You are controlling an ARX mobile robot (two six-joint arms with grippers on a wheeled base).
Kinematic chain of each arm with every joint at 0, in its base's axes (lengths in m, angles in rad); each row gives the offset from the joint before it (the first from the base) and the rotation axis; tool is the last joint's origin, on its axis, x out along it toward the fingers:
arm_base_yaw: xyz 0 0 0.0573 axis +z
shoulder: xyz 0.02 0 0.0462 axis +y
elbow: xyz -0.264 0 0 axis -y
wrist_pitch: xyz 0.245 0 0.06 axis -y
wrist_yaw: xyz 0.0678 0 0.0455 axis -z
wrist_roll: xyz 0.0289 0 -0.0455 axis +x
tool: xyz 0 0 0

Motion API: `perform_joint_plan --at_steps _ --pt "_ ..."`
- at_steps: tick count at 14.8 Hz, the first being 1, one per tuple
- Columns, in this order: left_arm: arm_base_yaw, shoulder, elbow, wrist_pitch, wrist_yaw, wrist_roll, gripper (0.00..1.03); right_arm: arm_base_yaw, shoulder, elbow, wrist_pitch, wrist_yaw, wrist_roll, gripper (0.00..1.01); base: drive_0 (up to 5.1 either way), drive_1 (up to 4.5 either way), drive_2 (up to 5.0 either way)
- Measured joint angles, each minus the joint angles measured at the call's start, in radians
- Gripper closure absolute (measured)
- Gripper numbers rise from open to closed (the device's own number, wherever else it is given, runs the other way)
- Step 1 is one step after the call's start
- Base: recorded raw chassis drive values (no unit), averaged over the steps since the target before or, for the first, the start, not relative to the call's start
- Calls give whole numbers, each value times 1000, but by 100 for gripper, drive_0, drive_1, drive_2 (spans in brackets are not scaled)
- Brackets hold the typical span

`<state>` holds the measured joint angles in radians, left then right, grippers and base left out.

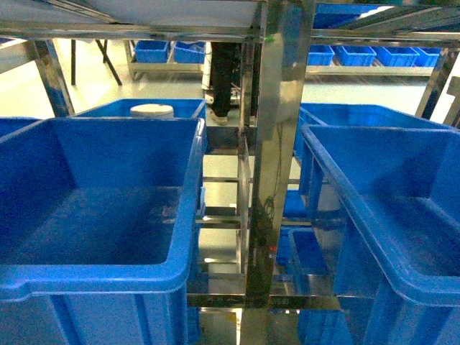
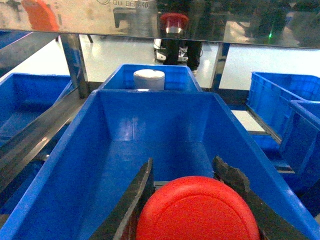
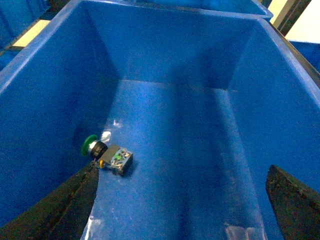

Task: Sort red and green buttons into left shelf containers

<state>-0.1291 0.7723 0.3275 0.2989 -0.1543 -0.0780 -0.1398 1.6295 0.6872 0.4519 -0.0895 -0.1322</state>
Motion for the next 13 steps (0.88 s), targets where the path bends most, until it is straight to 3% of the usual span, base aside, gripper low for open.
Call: perform_joint_plan --at_steps 3,5,7,10,13 --pt "0 0 0 0 0 0 72 0 -197 -185 81 -14 5 3 0 0 0" --pt "0 0 0 0 0 0 72 15 -401 -310 63 -22 18 3 0 0 0" --pt "0 0 0 0 0 0 72 31 -614 -440 -40 -27 40 3 0 0 0" --pt "0 0 0 0 0 0 72 105 -1045 -558 -356 6 81 3 0 0 0" --pt "-5 6 0 6 -2 0 72 107 -1094 -558 -363 9 89 3 0 0 0"
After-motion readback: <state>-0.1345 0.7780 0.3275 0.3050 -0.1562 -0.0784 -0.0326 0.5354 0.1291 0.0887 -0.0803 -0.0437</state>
